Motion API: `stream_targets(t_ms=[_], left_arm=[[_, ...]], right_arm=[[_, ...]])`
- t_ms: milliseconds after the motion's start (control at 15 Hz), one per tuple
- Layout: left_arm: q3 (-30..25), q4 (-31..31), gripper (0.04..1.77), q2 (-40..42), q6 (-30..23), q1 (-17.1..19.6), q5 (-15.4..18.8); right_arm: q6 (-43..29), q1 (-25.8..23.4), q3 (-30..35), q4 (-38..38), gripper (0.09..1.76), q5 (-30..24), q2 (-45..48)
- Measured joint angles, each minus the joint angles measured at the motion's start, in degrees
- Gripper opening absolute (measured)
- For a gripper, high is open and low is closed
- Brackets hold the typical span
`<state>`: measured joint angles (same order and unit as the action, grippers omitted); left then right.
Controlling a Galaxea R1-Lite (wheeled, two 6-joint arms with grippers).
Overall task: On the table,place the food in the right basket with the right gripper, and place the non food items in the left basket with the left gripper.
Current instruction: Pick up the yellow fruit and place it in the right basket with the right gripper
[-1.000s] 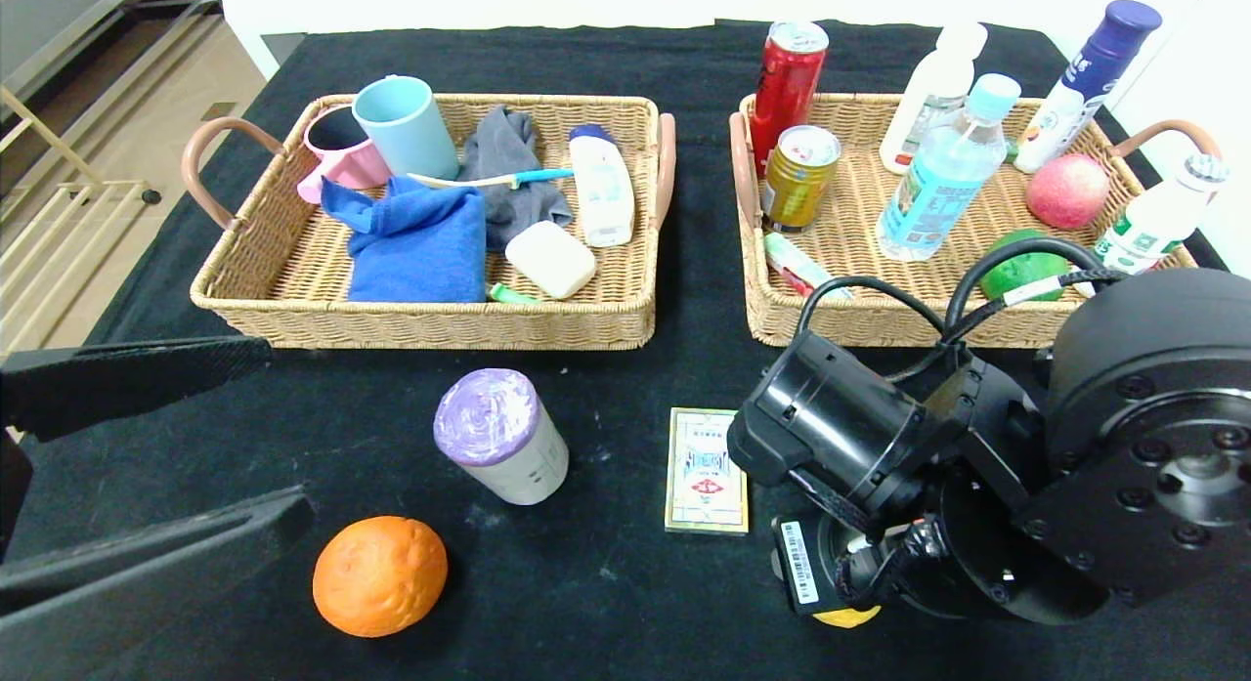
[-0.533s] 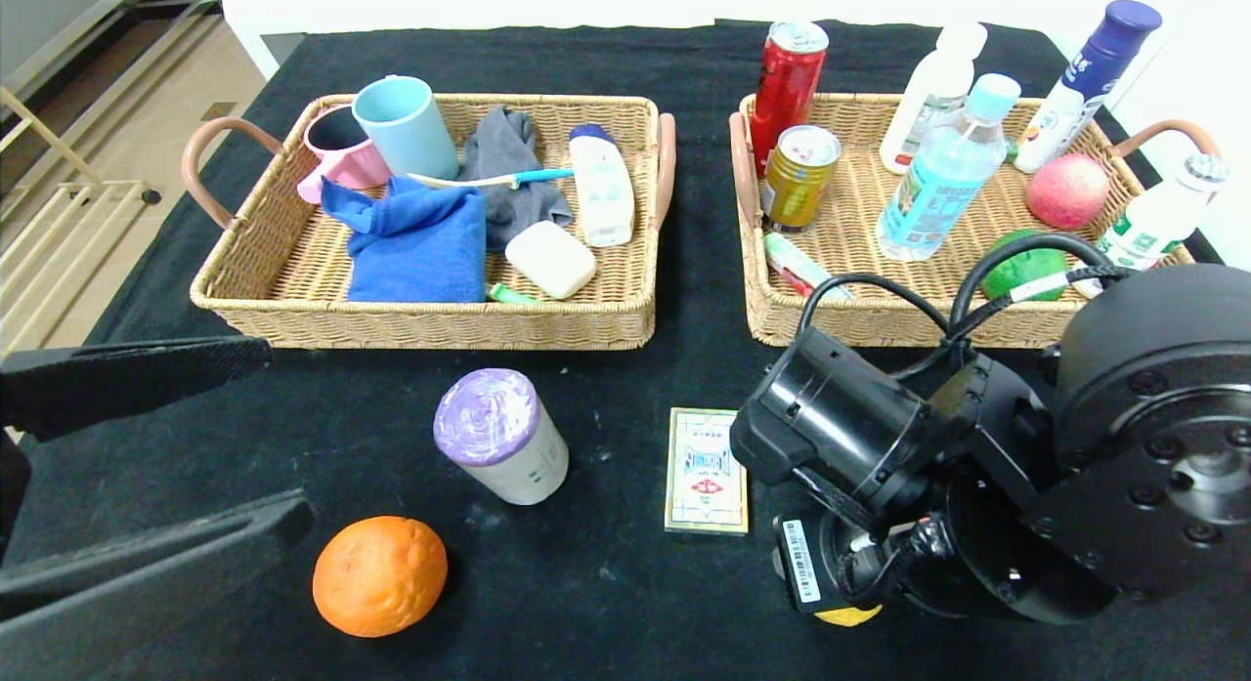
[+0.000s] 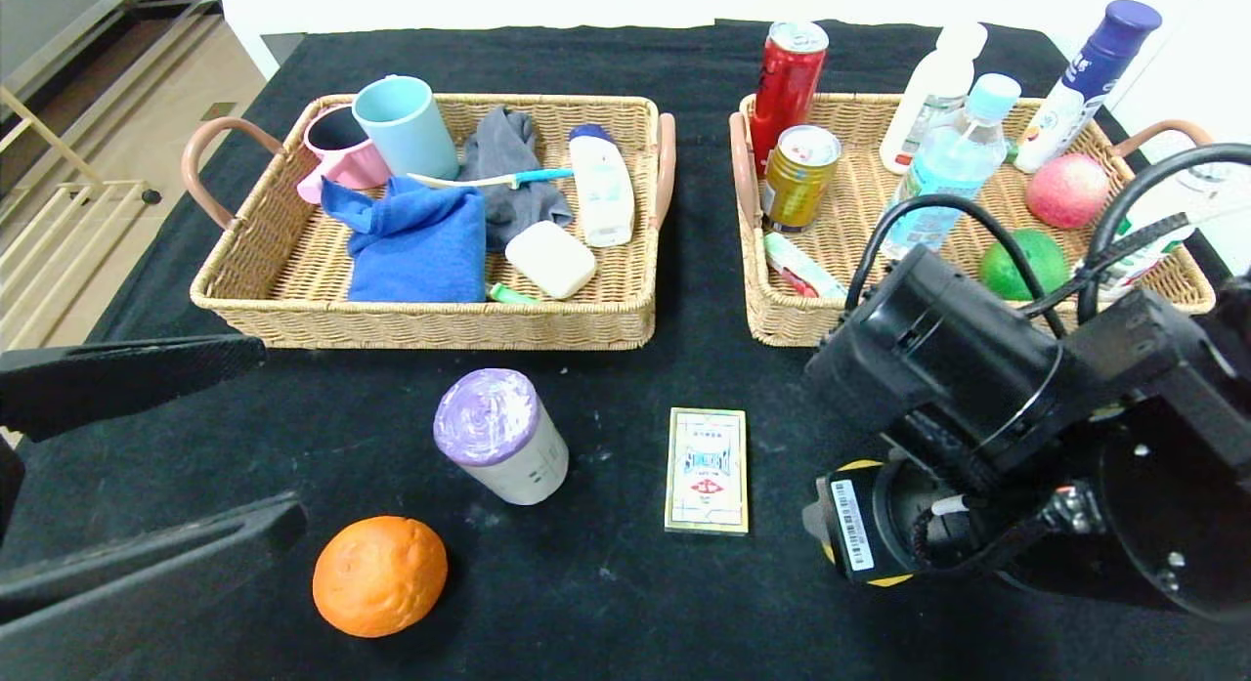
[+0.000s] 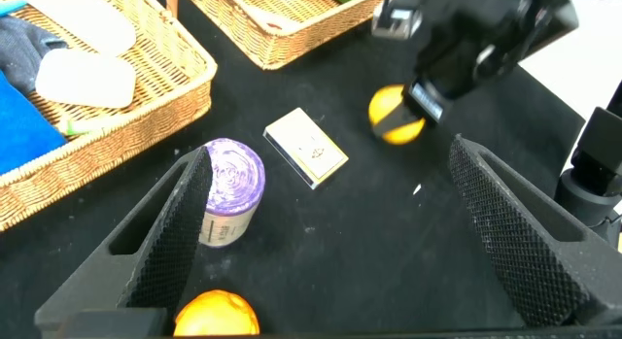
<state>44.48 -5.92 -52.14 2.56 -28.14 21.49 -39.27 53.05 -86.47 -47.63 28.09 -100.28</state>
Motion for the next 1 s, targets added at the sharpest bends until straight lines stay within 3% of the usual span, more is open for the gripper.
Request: stream_targets(t_ms=[200, 467, 1000], left_arm=[[0.00, 0.00, 1.76, -0.11, -0.09, 0.00, 0.00], [0.00, 0.00, 1.76, -0.21, -0.04, 0.00, 0.13], [0.05, 0.23, 1.76, -0.50, 0.00, 0.00, 0.20]], right_arm=[[3.99, -2.10, 0.00, 0.37, 1.17, 3.63, 1.90], [9.64, -4.90, -0.66, 7.17, 1.17, 6.11, 3.34], [24.31, -11.90, -3.99, 27.82, 1.17, 6.19, 2.01]])
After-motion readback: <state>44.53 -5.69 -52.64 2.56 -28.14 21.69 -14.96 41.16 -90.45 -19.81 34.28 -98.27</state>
